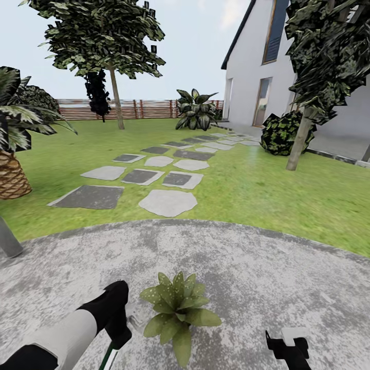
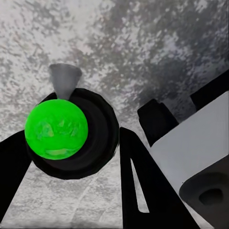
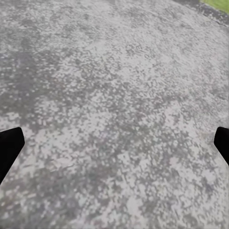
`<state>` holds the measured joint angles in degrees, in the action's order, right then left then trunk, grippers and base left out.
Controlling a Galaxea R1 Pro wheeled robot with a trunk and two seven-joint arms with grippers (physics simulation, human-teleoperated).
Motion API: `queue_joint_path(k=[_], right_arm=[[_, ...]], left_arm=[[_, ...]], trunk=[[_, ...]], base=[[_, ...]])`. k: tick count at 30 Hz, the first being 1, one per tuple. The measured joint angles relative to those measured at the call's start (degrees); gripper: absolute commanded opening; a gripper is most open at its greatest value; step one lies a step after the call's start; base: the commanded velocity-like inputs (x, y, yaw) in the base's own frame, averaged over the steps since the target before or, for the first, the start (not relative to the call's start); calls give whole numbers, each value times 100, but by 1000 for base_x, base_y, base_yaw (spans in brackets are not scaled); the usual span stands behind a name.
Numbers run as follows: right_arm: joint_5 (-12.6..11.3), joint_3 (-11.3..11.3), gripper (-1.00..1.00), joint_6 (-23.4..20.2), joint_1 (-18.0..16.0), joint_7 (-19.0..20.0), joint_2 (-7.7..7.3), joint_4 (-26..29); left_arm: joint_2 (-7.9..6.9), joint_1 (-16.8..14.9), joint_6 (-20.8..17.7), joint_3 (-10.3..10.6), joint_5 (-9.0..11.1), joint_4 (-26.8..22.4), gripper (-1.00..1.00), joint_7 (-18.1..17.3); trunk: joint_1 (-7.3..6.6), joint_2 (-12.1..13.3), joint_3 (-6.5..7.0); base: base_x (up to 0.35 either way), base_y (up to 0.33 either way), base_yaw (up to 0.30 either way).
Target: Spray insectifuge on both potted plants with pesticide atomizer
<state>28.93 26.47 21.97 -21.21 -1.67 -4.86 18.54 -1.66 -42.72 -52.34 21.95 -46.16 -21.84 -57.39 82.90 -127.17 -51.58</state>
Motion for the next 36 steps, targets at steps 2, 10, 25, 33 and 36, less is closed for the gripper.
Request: queue_joint_path(k=[2, 10, 25, 33, 36], right_arm=[[0, 0, 100, 0, 0, 0, 0, 3], [0, -2, 100, 0, 0, 0, 23, 9], [0, 10, 100, 9, 0, -16, -34, 20], [-1, 10, 100, 0, 0, -14, -26, 18], [-1, 10, 100, 0, 0, -16, -26, 18]], left_arm=[[-5, 72, 16, -8, 3, 0, -100, 21], [-45, 173, 23, -414, 12, -60, -100, 32], [-38, 174, 28, -503, 3, -97, -100, 40], [-68, 175, 26, -506, 5, -41, -100, 42], [-121, 176, 26, -624, 5, -36, -100, 42]], trunk=[[0, 0, 0], [0, 0, -19], [1, 0, -77], [0, 0, -80], [0, 0, -87]], base=[[0, -1, 0], [0, 0, 54], [8, -159, 76], [-16, -10, 68], [0, 0, 248]])
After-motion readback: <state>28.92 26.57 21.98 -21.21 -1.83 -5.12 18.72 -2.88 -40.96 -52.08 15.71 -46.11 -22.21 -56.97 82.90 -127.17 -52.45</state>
